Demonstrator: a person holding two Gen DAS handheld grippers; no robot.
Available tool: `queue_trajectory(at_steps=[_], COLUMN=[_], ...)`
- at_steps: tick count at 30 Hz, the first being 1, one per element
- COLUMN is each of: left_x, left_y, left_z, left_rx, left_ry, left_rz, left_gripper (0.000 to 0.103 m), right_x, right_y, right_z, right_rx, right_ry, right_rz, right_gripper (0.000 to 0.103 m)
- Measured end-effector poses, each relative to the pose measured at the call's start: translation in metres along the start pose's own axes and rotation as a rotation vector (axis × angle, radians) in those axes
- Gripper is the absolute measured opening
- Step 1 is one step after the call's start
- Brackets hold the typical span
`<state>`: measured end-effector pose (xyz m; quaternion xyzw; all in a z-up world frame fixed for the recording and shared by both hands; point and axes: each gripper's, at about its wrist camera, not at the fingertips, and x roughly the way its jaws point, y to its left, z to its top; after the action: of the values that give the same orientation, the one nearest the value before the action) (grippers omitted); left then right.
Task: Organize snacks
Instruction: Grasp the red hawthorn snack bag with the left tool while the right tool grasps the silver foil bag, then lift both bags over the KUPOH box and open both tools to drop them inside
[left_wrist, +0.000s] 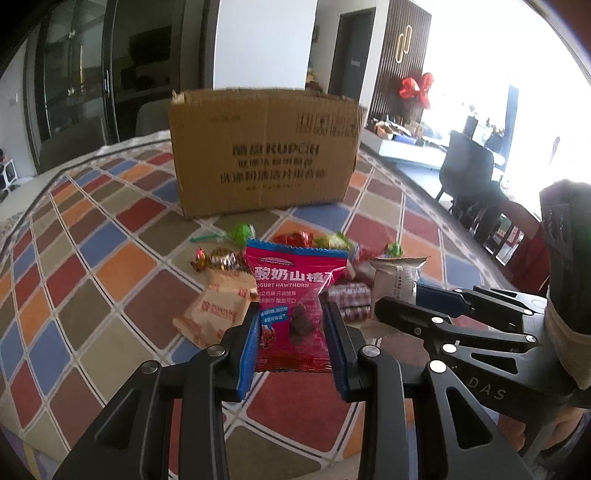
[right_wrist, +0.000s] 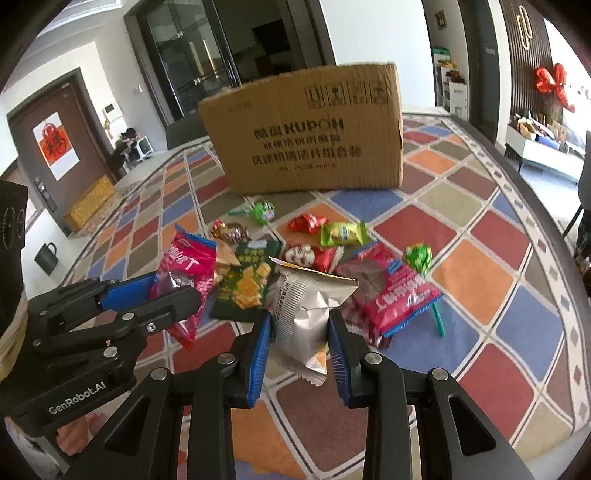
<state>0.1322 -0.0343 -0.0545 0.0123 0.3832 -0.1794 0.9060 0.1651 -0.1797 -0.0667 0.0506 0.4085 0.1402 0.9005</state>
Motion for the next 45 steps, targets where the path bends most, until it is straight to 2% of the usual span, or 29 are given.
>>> queue_trajectory(at_steps=[8, 16, 22, 29, 36, 45], left_x=[-0.022, -0.034, -0.038, -0.028, -0.009, 0.023], left_y=[0.003, 0.01, 0.018, 0.028, 0.042, 0.053], left_z=[0.025, 0.065, 0.098, 0.131, 0.167, 0.208], left_rx=[0.017, 0.032, 0.029, 0.016, 0.011, 0.019], left_ry=[-0.106, -0.216, -0.264, -0.272, -0.249, -0.197], left_rz=[0.037, 0.072, 0.077, 0.083, 0.112, 0.127], left_gripper=[0.034, 0.034, 0.034, 0.034, 0.034, 0.034], right_x=[-0.023, -0.039, -0.046, -0.046, -0.034, -0.004], right_y=[0.007, 0.013, 0.019, 0.019, 0.013, -0.001], right_z=[0.026, 0.065, 0.093, 0.134, 0.171, 0.213], right_rx=[-0.02, -0.052, -0.08, -0.095, -0.093, -0.063], right_ry=[-0.102, -0.207, -0.271, -0.33, -0.35, -0.315], right_rz=[0.0, 0.003, 0.004, 0.004, -0.018, -0.023], right_gripper=[0.032, 0.032, 0.032, 0.032, 0.032, 0.032])
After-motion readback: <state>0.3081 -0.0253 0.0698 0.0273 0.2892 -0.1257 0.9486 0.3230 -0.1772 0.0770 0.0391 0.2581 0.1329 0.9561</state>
